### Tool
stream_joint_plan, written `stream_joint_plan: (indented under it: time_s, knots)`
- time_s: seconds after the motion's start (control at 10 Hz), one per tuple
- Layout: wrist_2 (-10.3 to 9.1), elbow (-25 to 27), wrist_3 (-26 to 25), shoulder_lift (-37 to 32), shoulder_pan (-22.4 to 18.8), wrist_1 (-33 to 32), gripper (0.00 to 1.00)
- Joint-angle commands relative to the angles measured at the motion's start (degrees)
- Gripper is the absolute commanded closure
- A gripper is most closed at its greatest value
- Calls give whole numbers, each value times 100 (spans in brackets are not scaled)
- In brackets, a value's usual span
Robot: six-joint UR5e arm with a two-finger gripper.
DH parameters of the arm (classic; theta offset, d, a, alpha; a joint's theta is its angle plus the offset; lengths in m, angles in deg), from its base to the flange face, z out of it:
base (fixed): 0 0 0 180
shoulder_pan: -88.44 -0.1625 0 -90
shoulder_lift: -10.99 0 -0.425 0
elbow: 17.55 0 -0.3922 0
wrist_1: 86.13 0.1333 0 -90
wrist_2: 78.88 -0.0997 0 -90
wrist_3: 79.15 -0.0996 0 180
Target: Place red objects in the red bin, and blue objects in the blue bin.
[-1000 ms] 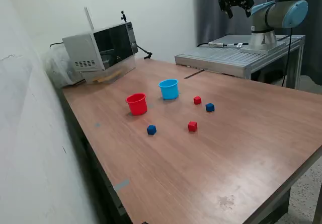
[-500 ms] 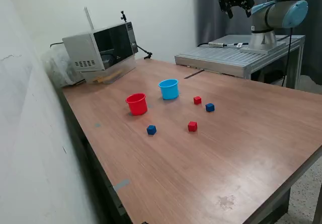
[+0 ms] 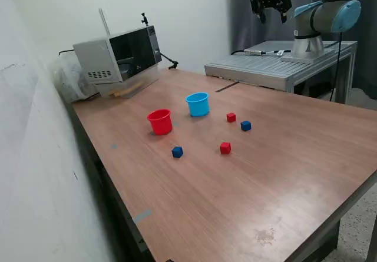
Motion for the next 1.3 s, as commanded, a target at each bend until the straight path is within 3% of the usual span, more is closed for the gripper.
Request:
stream_joint_plan:
  time_s: [0.0, 0.2, 0.4, 0.9, 1.2]
  knots:
    - [-265, -144, -19, 126, -30, -818, 0]
    - [-574, -241, -141, 363, 40, -1486, 0]
    - [-680, -276, -578, 731, 23, -2277, 0]
    - [-681, -330, -1844, 2014, -38, -3666, 0]
    - [-663, -435, -2233, 2726, -179, -4064, 0]
